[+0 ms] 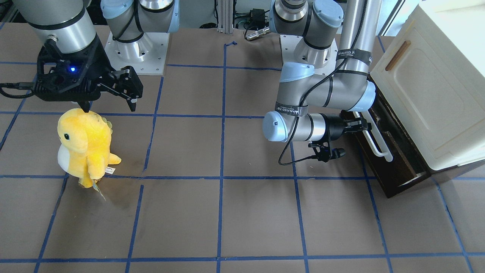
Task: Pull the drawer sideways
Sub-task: 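Pull the handle with the left gripper, sliding the drawer out toward the table center, then keep pulling the drawer outward with the left gripper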
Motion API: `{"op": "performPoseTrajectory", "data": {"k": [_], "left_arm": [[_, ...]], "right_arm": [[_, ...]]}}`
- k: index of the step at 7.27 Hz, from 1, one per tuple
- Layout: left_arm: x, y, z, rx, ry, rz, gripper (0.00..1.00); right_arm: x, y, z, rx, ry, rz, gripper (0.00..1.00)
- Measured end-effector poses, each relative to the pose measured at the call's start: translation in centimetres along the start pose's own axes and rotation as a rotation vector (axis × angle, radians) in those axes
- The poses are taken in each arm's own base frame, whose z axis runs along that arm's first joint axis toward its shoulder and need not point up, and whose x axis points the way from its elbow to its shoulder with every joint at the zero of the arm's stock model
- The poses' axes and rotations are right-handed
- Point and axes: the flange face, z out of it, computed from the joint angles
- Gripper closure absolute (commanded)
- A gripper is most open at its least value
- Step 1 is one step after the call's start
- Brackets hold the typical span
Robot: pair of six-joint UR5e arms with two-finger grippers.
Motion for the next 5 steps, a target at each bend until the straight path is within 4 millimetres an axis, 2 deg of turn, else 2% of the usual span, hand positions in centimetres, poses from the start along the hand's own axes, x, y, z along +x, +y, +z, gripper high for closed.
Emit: {"op": "performPoseTrajectory", "data": {"k": [5], "left_arm": [[0.7, 0.6, -1.7, 0.035, -0.012, 0.011, 0.88]], "right_arm": [[0.0, 0.0, 0.0, 0.000, 0.000, 0.000, 0.00]]}}
